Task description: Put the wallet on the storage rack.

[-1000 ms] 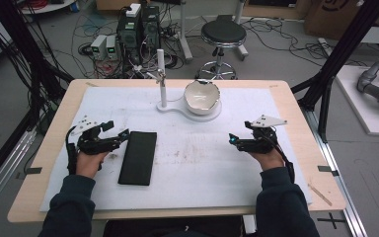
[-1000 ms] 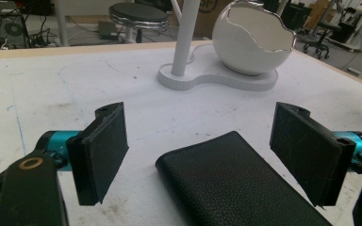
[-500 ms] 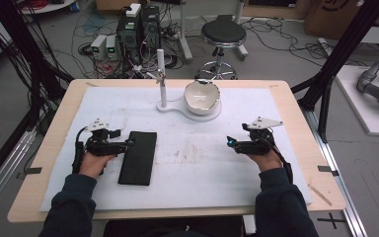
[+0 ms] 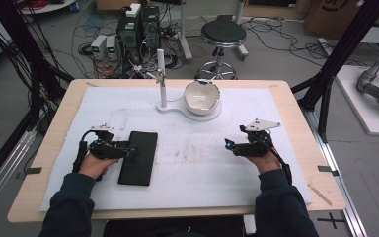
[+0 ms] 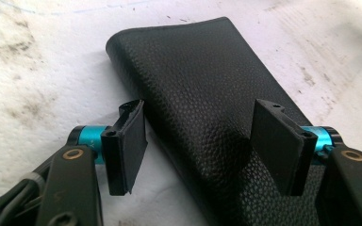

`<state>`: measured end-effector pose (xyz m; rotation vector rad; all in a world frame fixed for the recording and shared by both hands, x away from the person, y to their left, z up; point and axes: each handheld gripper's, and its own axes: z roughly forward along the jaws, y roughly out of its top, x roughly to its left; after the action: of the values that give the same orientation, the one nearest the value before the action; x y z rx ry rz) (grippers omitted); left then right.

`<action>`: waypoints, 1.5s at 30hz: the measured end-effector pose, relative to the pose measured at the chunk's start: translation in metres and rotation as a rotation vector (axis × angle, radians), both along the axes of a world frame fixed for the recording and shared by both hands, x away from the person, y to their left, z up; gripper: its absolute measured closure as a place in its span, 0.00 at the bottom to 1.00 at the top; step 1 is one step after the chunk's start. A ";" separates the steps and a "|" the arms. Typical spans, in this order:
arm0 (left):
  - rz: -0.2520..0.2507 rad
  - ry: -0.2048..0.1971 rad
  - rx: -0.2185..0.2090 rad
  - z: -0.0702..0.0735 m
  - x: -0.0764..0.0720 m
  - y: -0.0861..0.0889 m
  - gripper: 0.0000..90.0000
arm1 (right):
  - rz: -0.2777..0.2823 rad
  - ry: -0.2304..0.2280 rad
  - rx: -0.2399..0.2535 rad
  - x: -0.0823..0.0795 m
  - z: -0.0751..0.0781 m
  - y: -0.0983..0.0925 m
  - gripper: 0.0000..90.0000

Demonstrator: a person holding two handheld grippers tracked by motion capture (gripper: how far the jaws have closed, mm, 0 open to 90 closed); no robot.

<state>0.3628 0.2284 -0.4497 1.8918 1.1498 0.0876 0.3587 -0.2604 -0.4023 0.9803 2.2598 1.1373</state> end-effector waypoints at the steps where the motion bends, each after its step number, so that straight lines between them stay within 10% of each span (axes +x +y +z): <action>1: -0.008 -0.015 0.011 -0.001 -0.001 -0.002 0.38 | 0.000 0.005 -0.001 0.000 0.000 0.000 0.23; 4: -0.033 -0.080 0.062 -0.003 -0.006 -0.011 0.27 | 0.004 0.010 -0.008 0.000 -0.001 0.003 0.23; 12: 0.021 -0.087 0.077 -0.003 -0.010 -0.017 0.26 | 0.021 0.009 -0.011 0.001 -0.001 0.008 0.23; 26: 0.029 -0.176 -0.073 0.002 -0.012 -0.033 0.81 | 0.004 0.036 0.012 0.007 -0.002 0.005 0.27; 31: -0.026 -0.229 -0.103 0.012 -0.013 -0.039 0.85 | 0.042 0.048 0.030 0.006 -0.003 0.009 0.26; 45: -0.254 -0.323 0.008 0.031 -0.012 -0.072 0.85 | 0.321 0.088 0.019 0.019 -0.020 0.070 0.27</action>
<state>0.3511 0.1563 -0.4190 1.9301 0.6893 0.2468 0.3781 -0.1903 -0.4226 0.7016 2.5482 1.2679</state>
